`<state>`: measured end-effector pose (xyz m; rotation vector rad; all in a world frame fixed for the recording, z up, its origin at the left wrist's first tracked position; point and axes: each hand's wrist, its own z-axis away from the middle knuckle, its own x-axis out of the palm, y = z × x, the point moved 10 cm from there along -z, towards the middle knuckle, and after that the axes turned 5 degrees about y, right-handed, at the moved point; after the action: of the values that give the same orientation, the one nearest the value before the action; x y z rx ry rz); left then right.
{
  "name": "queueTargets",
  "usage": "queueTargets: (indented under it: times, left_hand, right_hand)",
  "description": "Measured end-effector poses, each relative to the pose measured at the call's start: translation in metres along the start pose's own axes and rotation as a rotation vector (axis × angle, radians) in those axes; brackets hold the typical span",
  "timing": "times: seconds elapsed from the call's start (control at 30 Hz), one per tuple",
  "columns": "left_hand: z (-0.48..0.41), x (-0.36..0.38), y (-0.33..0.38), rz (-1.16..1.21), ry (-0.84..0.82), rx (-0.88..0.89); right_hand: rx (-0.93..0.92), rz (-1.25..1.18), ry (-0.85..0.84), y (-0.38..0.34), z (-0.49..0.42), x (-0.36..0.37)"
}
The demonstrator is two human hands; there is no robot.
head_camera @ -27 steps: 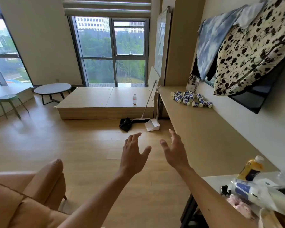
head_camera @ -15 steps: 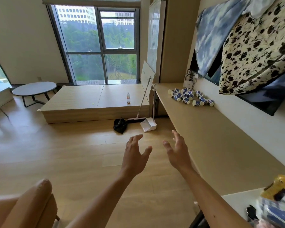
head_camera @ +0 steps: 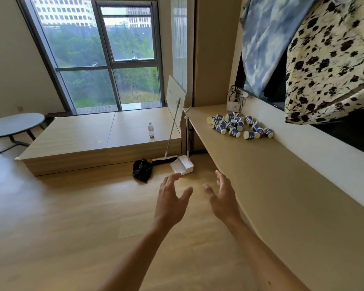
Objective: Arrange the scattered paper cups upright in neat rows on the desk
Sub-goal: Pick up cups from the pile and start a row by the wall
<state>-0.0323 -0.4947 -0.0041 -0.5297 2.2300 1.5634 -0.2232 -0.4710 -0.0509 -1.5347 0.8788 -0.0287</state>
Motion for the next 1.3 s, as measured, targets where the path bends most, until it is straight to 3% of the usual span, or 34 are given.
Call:
queueTargets:
  times: [0.47,0.8,1.1,1.3]
  left_hand:
    - [-0.196,0.077,-0.065,0.170,-0.024,-0.116]
    - [-0.352,0.131,-0.117,0.307,-0.224,-0.127]
    - [-0.446,0.223,-0.106,0.422,-0.448,-0.083]
    - [-0.496,0.325,-0.081,0.423,-0.586,-0.026]
  right_hand:
    - [0.130,-0.093,0.038,0.012,-0.212,0.088]
    - [0.317,-0.154,0.237,0.036,-0.320,0.149]
    - [0.414,-0.208,0.413,0.064,-0.405,0.142]
    - [0.453,-0.203,0.505,0.120,-0.480,0.105]
